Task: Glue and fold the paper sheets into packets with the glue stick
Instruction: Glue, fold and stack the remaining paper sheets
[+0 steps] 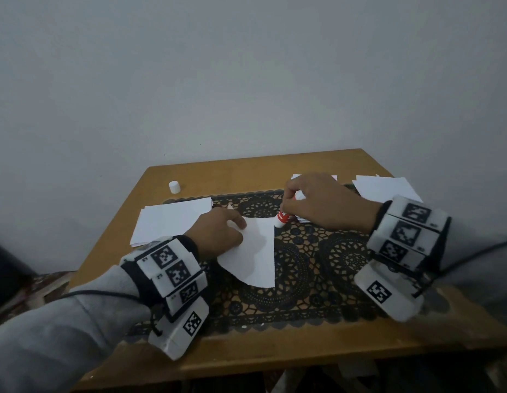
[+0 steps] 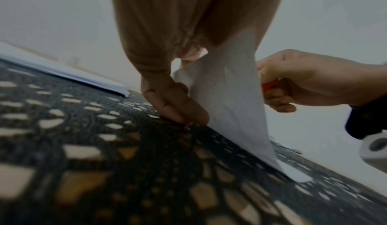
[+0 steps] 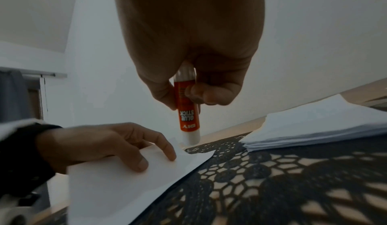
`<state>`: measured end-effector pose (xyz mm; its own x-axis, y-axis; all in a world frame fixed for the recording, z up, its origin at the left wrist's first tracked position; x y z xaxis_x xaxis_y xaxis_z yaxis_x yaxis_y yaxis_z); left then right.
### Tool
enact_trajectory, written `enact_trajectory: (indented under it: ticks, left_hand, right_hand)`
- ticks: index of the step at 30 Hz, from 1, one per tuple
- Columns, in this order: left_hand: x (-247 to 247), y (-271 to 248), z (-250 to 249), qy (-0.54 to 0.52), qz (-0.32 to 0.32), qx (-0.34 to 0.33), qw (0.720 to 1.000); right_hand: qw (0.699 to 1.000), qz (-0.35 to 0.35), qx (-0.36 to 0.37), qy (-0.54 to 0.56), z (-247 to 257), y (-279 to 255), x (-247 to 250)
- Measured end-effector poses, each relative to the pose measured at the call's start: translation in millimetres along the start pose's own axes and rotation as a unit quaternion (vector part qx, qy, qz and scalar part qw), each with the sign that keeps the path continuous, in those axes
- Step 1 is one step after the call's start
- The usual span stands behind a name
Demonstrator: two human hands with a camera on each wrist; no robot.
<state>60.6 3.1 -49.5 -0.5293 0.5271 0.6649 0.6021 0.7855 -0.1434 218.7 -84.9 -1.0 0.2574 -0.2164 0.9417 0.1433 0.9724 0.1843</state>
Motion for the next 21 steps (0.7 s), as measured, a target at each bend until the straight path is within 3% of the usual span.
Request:
enact_trajectory:
  ticks: [10,16,21]
  left_hand:
    - [-6,-3,-1,0.086,0.037,0.016,0.996]
    - [-15,-4,-10,0.148,0.095,-0.019,0.984]
    - [-17,-2,-12,0.168,0.102,-0.026,0.980]
  right_hand:
    - [0.997,0.043,0.006,-0.058,10,35,-29]
    - [0.996,0.055,0.019,-0.068,14,37,-31]
    - [0.996,0.058,0.033,-0.067,21,33,-31]
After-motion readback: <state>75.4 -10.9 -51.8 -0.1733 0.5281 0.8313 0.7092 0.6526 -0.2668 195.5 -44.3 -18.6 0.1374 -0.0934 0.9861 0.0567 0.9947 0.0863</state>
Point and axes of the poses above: each hand's wrist, its own y-axis towards the middle knuckle, its own x-axis out of the back of the hand, z = x × y, the point moved 6 cm from there along y, towards the middle knuckle, and after that the axes turned 13 degrees about -y, right-handed, at the moved point
